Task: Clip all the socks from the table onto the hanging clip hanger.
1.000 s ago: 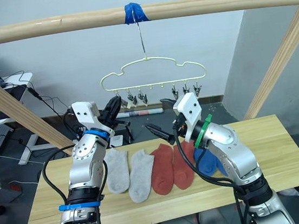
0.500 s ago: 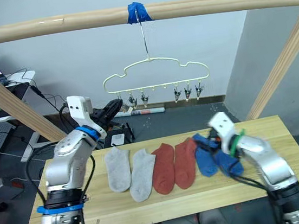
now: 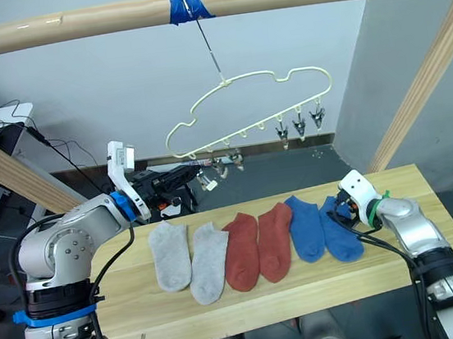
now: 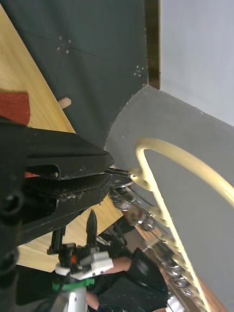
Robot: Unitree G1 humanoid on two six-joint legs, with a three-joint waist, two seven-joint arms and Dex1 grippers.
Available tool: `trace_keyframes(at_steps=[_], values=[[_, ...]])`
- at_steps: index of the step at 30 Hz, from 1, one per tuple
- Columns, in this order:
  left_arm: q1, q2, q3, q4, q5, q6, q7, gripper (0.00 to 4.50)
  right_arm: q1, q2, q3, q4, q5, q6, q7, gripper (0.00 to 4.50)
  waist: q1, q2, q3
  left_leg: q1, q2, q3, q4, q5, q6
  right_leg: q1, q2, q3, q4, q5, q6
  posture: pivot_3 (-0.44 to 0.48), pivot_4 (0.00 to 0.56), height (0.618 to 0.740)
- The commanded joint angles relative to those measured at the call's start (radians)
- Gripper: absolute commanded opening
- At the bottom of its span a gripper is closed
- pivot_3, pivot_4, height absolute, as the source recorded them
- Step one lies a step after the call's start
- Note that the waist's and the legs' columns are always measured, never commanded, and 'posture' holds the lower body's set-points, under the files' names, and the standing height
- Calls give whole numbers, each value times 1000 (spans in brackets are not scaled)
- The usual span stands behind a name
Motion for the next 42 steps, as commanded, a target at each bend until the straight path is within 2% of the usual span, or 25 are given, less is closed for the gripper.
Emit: trace_keyframes(at_steps=[1, 3, 6, 13, 17, 24, 28, 30, 32, 34, 35, 39, 42], values=[[46, 24, -6, -36, -1, 25, -2, 7, -49, -1, 32, 132, -64, -94, 26, 4500, 3, 1, 1, 0, 0, 1, 0, 0, 0, 0, 0, 0, 0, 0, 0, -130, 258, 740], [50, 20, -4, -44, -6, 28, 5, 7, -74, 6, 35, 203, -80, -124, 26, 4500, 8, 1, 2, 0, 0, 1, 0, 0, 0, 0, 0, 0, 0, 0, 0, -127, 258, 740], [59, 20, -10, -63, -2, 17, 6, 0, -99, 22, 33, 279, -92, -171, 29, 3925, 12, 1, 2, 1, 0, 1, 0, 0, 0, 0, 0, 0, 0, 0, 0, -122, 255, 740], [61, 24, -12, -65, 7, 9, 14, 0, -104, 37, 21, 318, -102, -208, 51, 1338, 16, 1, 2, 1, 0, 2, 0, 0, 0, 0, 0, 1, 0, 0, 0, -116, 245, 740], [58, 16, -12, -67, 2, 12, 19, 0, -74, 24, 7, 281, -92, -211, 67, 38, 19, 1, 2, 1, 1, 2, 0, 0, 0, 0, 0, 1, 0, 0, 0, -117, 237, 740], [54, -2, -5, -69, -24, 30, 30, 0, 17, -23, -48, 79, -55, -164, 107, 38, 22, 1, 2, 1, 0, 3, 0, 0, 0, 0, 0, 1, 0, 0, 0, -118, 228, 740], [14, -29, 78, -23, -143, 149, 74, 0, 136, -161, -76, -380, 52, 39, 272, 38, 25, 3, 2, 1, 0, 2, 1, 0, 0, 0, 0, 1, 1, 0, 1, -127, 213, 740], [-18, -42, 120, 10, -202, 230, 116, 0, 147, -205, -88, -640, 196, 238, 336, 38, 22, 3, 2, 1, 0, 2, 1, 0, 0, 0, 0, 1, 0, 0, 1, -130, 208, 740], [-50, -57, 154, 38, -247, 290, 157, 0, 134, -199, -78, -784, 297, 374, 348, 38, 18, 1, 1, 1, 1, 2, 1, 0, 0, 0, 0, 1, 1, 0, 1, -132, 204, 740], [-65, -63, 169, 49, -266, 317, 180, 0, 128, -197, -75, -831, 327, 436, 335, 38, 23, 0, 1, 1, 3, 1, 1, 0, 0, 0, 3, -1, 1, 1, 2, -134, 200, 740], [-75, -72, 181, 58, -272, 329, 204, 0, 120, -187, -58, -845, 323, 447, 320, 38, 25, 0, 1, 0, 3, 0, 1, 0, 0, 0, 3, -1, 1, 1, 2, -134, 200, 740], [-104, -92, 187, 55, -301, 359, 247, 0, -13, 72, 69, -819, 317, 539, 152, 38, 21, -3, -1, 0, 4, 1, 1, 0, -1, -1, 3, -1, 0, 2, 0, -132, 184, 740], [-106, -91, 189, 42, -311, 360, 248, 0, -53, 156, 125, -764, 274, 533, 100, 38, 25, -3, -1, -1, 5, 1, 1, 0, -1, -3, 3, -1, 1, 2, -1, -120, 177, 740]])
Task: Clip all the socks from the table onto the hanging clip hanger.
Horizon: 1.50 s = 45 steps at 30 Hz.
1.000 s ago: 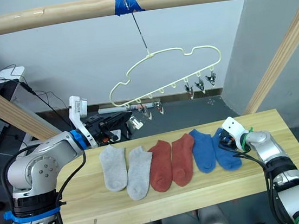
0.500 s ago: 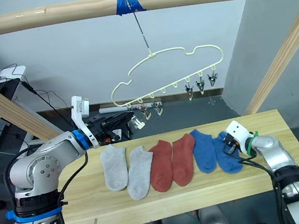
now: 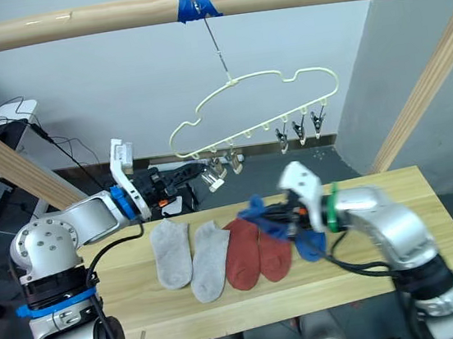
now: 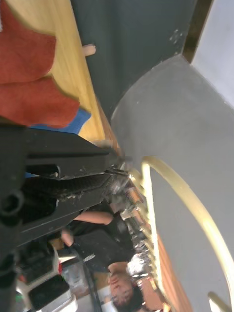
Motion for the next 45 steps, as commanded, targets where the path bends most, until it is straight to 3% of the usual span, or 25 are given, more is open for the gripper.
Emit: trace_keyframes(at_steps=[1, 8, 35, 45], values=[[-1, 11, 17, -28, -25, 6, 8, 0, -39, 48, 27, 40, -26, -4, -62, 38, 5, 0, 0, -1, 0, 0, 0, 0, 0, 0, 0, 0, 0, 1, -2, -118, 178, 740], [17, 24, -2, -60, -35, -2, -10, 0, -69, 91, 44, 86, -38, -24, -86, 38, 26, 0, 0, -4, -1, -1, 0, -1, -2, -3, -1, 0, -1, 3, -5, -110, 176, 740], [46, 62, -48, -78, -3, -83, -63, 0, -223, 217, 5, 243, -29, -66, -106, 38, 24, 0, 0, -4, 0, 1, 0, -1, -2, -4, 0, 0, -1, 3, -6, -105, 177, 740], [57, 99, -25, -117, -50, -93, -96, 2964, -228, 238, 18, 301, -59, -119, -116, 0, 26, 0, 0, -5, 1, 1, 0, -1, -2, -5, 0, 0, 0, 3, -6, -73, 174, 740]])
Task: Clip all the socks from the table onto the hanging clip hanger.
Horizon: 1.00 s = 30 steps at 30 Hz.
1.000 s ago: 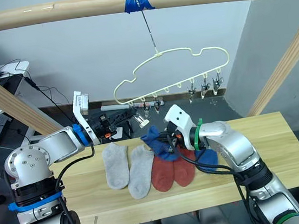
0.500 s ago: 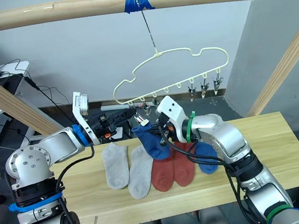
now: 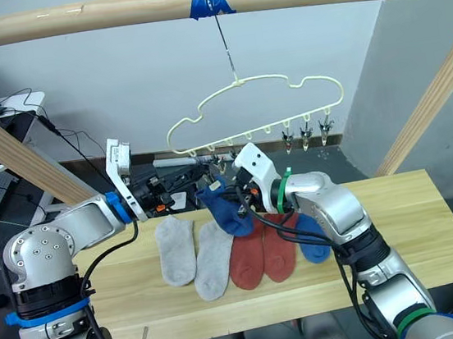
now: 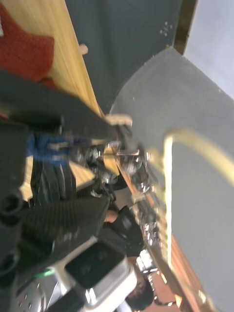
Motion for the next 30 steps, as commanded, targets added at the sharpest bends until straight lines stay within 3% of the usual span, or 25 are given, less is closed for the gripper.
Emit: trace_keyframes(at_steps=[1, 5, 6, 10, 16, 20, 24, 29, 30], values=[[2, 39, 28, -46, -24, -7, -12, 3235, -24, 13, -12, 3, -9, -38, -12, 0, -1, 0, 0, 0, 0, 0, 0, 0, 0, 0, 0, 0, 0, 0, 0, -68, 173, 740], [26, 78, 43, -86, -42, 1, -9, 4394, -26, 24, -15, 24, -13, -48, -26, 0, 0, 0, 0, -3, 1, 0, 0, 0, 0, -3, 1, 0, 1, 0, -1, -64, 172, 740], [41, 88, 45, -106, -44, 3, -7, 4451, -25, 31, -20, 26, -9, -48, -30, 0, 1, 0, 0, -5, 1, 0, 0, 0, 0, -5, 1, 0, 1, 1, -1, -60, 172, 740], [121, 112, 36, -221, -40, -19, -2, 4500, -18, 44, -20, 37, -1, -50, -26, 924, 2, 0, 0, -9, 1, 1, 0, 0, -1, -10, 1, 0, 3, 2, -3, -52, 173, 740], [212, 121, -48, -293, 108, -168, -20, 4500, 34, -16, -18, 10, -24, -67, -17, 2976, 26, 0, 0, -10, 1, 1, 1, 1, -1, -11, 1, 0, 2, 2, -3, -47, 174, 740], [244, 77, -87, -320, 182, -280, -7, 4500, 116, -100, -40, -58, -22, -85, 6, 4320, 40, 0, 0, -10, 1, 1, 1, 1, -1, -10, 1, 0, 2, 2, -3, -52, 174, 740], [278, 59, -122, -350, 257, -370, -8, 4500, 176, -161, -68, -140, -2, -93, 28, 4320, 39, 0, 0, -10, 2, 1, 1, 1, -1, -10, 1, 0, 1, 2, -3, -55, 180, 740], [374, -28, -232, -371, 496, -692, -3, 4500, 288, -218, -269, -349, 159, -93, 55, 4320, 40, 1, -1, -10, 2, 2, 1, 1, -1, -9, 2, 0, 0, 2, -3, -68, 186, 740], [380, -41, -252, -369, 522, -728, -10, 4321, 294, -214, -287, -373, 182, -86, 48, 4345, 39, 1, -1, -10, 2, 2, 1, 1, -1, -9, 2, 0, 0, 2, -3, -76, 189, 740]])
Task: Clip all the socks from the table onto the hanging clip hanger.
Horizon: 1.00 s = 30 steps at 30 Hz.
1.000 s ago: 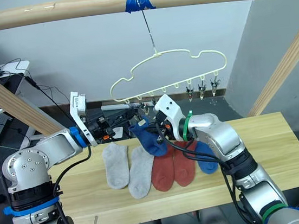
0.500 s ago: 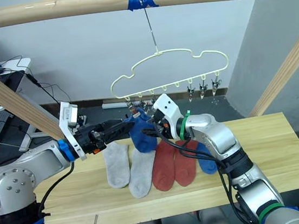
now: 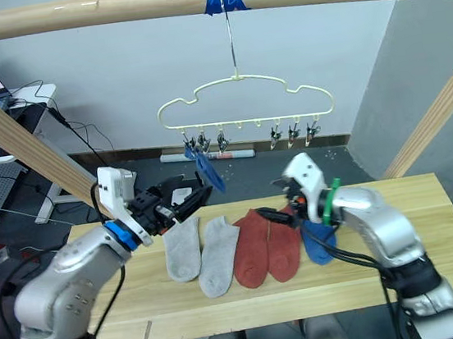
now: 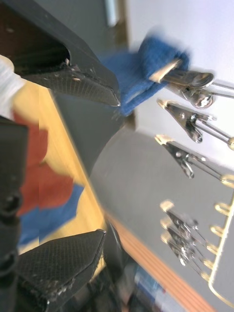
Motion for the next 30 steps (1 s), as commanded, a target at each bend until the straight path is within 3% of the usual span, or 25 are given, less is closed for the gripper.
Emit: trace_keyframes(at_steps=[1, 5, 12, 21, 24, 27, 30], values=[[3, -41, -58, -24, 124, -179, 5, 4132, 4, 16, -86, -137, 110, -5, -7, 4357, -2, 0, 0, 0, 0, 0, 0, 0, 0, 0, 0, 0, 0, 0, 0, -82, 188, 740], [-12, -109, -132, -5, 228, -248, 58, 3116, 41, 26, -104, -181, 124, -33, -40, 4357, -5, 0, 0, 3, 1, 1, 1, 1, 1, 2, 2, 0, 1, 1, 0, -97, 191, 740], [-66, -187, -177, 120, 352, -382, 91, 3116, 73, 43, -81, -210, 98, -154, -60, 4357, -13, 0, 0, 1, 1, 1, 8, 2, 3, 3, 2, 1, 1, 4, 4, -113, 188, 740], [-99, -228, -166, 204, 401, -466, 99, 3116, 69, 35, -49, -205, 82, -190, -81, 4357, -14, 0, -1, 0, 2, 1, 13, 2, 3, 3, 3, 1, 3, 5, 5, -127, 181, 740], [-96, -235, -155, 211, 389, -469, 99, 2569, 72, 29, -55, -202, 94, -189, -72, 4357, -15, 0, -1, 0, 2, 1, 13, 2, 3, 3, 3, 2, 3, 5, 6, -131, 183, 740], [-99, -237, -151, 221, 394, -468, 104, 1741, 73, 24, -56, -192, 95, -196, -64, 4357, -15, 0, -1, 0, 2, 1, 13, 2, 3, 3, 3, 2, 3, 5, 6, -131, 181, 740], [-104, -238, -154, 229, 401, -474, 101, 1741, 78, 24, -54, -183, 96, -203, -61, 4357, -15, 0, -1, 0, 2, 1, 13, 2, 3, 3, 3, 2, 3, 5, 6, -131, 178, 740]])
